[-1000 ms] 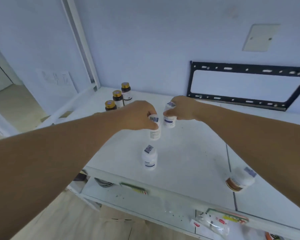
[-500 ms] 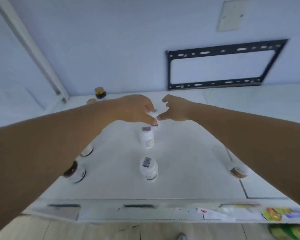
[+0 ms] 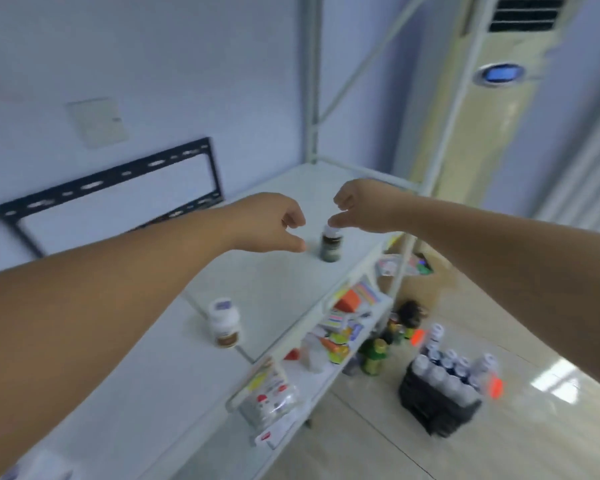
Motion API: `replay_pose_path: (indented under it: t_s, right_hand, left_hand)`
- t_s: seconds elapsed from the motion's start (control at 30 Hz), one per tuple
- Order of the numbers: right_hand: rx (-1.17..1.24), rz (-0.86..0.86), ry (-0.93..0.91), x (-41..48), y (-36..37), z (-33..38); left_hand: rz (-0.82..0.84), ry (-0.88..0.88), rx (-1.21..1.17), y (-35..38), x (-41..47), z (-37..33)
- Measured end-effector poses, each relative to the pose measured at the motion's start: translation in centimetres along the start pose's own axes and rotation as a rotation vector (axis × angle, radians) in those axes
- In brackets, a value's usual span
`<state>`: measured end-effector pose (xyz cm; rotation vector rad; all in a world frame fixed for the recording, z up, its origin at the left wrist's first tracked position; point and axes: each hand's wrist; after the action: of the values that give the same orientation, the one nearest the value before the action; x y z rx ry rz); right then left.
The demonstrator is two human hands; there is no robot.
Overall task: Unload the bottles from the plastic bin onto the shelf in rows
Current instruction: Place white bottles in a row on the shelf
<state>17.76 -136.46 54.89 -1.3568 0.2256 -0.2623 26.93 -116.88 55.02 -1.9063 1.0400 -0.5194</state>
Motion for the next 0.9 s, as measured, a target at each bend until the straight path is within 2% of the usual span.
replay_pose_path:
  t_s: [0.2,0.4,0.67,0.9]
  right_hand:
    - [-0.073,0.038,0.272,-6.0,-1.7,-17.8]
    - [-0.046,0.146,0.444,-11.2,0.3,-31.7]
    - [0.115,0.252,0.634,-12.5,7.5,-42.1]
    - [0.155,0.305,0.745,-7.1,14.3,-49.9]
  left_hand:
    - [0.178,0.171,0.069,8.8,12.0,-11.6]
    - [0.394,0.289,0.158,18.8,19.9,-18.9]
    - [0.613,0.338,0.239,29.0,29.4,-20.9]
    - [0.714,0.284,0.114,37.6,41.9,-18.3]
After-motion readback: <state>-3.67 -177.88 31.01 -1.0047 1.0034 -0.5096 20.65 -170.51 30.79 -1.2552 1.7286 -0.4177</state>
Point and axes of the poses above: each hand's wrist, its own x-axis towards the middle knuckle, its own y-axis out of the palm, z = x × y, and after that the axes turned 12 degrees about -x, right-handed
